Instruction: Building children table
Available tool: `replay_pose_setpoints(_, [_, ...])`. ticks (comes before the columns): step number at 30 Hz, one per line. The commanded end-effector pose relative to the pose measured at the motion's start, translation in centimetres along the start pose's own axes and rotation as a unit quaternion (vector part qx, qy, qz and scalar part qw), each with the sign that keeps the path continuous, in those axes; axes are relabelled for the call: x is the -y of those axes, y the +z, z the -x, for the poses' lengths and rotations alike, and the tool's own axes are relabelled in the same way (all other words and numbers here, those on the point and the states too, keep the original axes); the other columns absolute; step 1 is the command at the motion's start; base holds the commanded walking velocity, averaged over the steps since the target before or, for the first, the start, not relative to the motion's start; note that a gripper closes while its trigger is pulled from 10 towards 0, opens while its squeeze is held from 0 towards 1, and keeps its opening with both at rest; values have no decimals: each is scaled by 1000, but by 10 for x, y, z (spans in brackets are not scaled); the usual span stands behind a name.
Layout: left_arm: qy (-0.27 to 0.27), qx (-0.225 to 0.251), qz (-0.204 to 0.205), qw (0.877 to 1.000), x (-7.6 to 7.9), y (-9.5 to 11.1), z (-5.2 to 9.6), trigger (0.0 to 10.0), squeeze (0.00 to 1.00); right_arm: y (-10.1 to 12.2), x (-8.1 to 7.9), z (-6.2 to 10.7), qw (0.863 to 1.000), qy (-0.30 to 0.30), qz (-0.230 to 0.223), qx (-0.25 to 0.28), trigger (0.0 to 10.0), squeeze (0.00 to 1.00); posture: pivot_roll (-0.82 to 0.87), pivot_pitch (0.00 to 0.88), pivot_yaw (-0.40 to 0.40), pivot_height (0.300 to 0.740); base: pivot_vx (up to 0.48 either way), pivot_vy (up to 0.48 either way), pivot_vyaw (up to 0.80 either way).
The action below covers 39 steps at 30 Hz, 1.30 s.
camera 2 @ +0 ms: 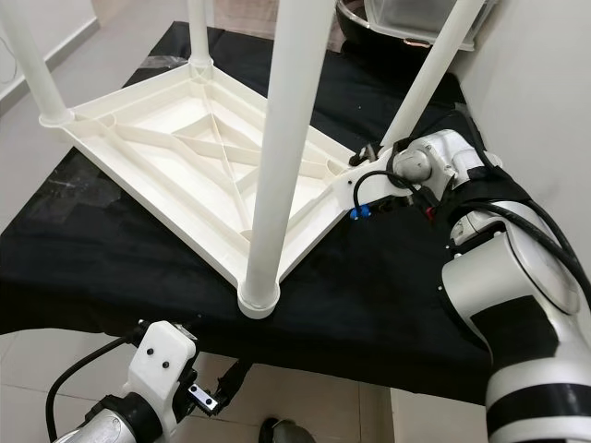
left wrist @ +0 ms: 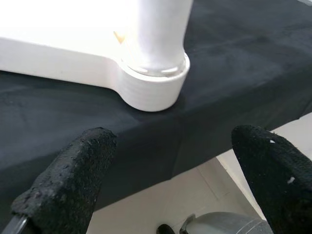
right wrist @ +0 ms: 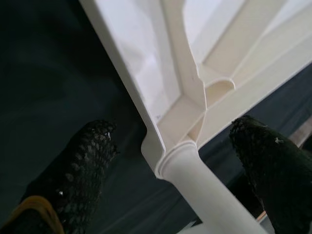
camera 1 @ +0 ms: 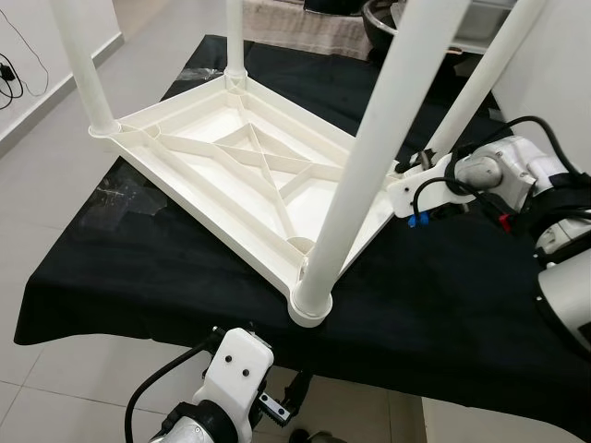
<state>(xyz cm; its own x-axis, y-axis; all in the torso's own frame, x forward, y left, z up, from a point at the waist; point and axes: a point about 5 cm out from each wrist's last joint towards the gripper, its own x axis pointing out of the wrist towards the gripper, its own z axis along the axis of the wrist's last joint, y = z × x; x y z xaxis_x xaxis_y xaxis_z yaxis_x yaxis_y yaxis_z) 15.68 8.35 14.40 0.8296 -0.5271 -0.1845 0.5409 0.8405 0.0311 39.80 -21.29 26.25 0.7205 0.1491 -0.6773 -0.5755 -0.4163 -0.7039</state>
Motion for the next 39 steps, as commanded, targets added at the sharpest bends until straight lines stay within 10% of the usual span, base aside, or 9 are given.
replay_pose_setpoints(1, [-5,-14,3,1000,3,-4,0,10000,0,5,-11,-7,999,27,27,10,10000,0,82,158,-131,740,0,0,0])
replay_pose_setpoints(16, [-3,-12,5,1000,4,-1,3,10000,0,38,-20,-30,993,43,91,55,10000,0,78,182,-138,740,0,0,0])
replay_pose_setpoints(32, [0,-15,17,1000,10,0,6,10000,0,70,-15,-39,986,107,65,113,10000,0,74,213,-155,740,0,0,0])
replay_pose_setpoints(33, [0,-16,19,1000,11,0,7,10000,0,78,-11,-41,985,93,77,120,6275,0,69,219,-159,740,0,0,0])
replay_pose_setpoints(34, [0,-16,19,1000,11,0,7,10000,0,81,-9,-42,986,89,74,123,0,0,70,220,-162,740,0,0,0])
replay_pose_setpoints(39, [1,-17,21,1000,13,1,7,10000,0,86,-7,-42,985,91,69,129,0,0,74,220,-167,740,0,0,0])
